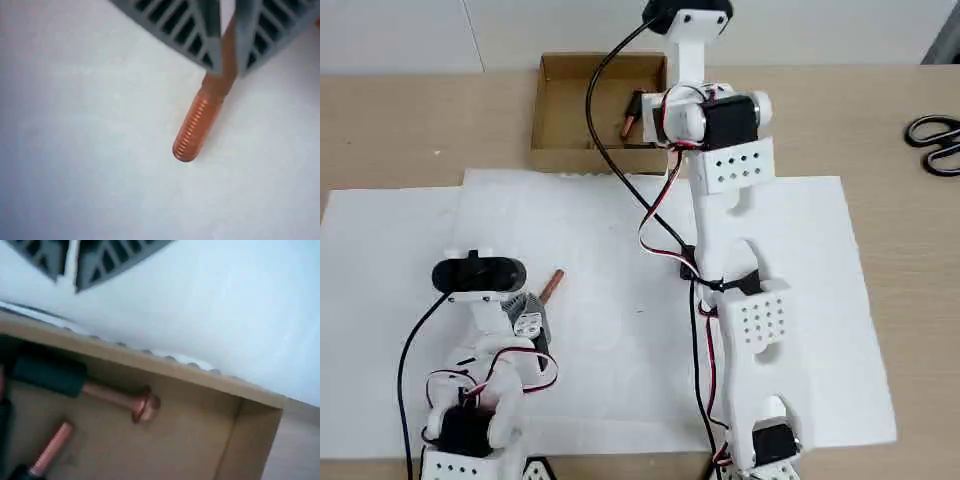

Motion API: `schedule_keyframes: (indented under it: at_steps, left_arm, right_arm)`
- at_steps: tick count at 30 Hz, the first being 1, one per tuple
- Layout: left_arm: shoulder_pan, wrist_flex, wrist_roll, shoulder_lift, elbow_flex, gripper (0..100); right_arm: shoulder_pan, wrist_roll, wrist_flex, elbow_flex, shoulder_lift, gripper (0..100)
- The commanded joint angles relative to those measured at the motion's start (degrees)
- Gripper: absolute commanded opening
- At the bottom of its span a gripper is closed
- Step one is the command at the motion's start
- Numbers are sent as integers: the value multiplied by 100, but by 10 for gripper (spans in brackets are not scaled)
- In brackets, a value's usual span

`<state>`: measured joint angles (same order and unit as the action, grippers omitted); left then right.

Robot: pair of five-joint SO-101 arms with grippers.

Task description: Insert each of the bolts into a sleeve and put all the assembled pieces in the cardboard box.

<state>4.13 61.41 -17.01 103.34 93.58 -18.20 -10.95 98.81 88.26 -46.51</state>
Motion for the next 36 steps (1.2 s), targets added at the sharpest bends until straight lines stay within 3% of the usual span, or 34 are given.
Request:
schedule_keyframes:
  at_steps: [1,9,19,28,36]
  left_arm:
    - [0,-114,-26,53,-22,7]
    - [0,-114,-26,53,-22,7]
    - [0,-114,-26,53,-22,7]
    - [0,-114,-26,53,-22,7]
    - [0,-114,-26,53,-22,7]
  right_arm:
    - [189,-352,92,-993,1130,4]
    - [338,-941,22,-4607,3380,4]
    - [303,-1275,22,-7279,4585,4]
    - [-22,-818,-127,-8404,4629,4]
    - [-92,-826,-1279,-8765,4629,4]
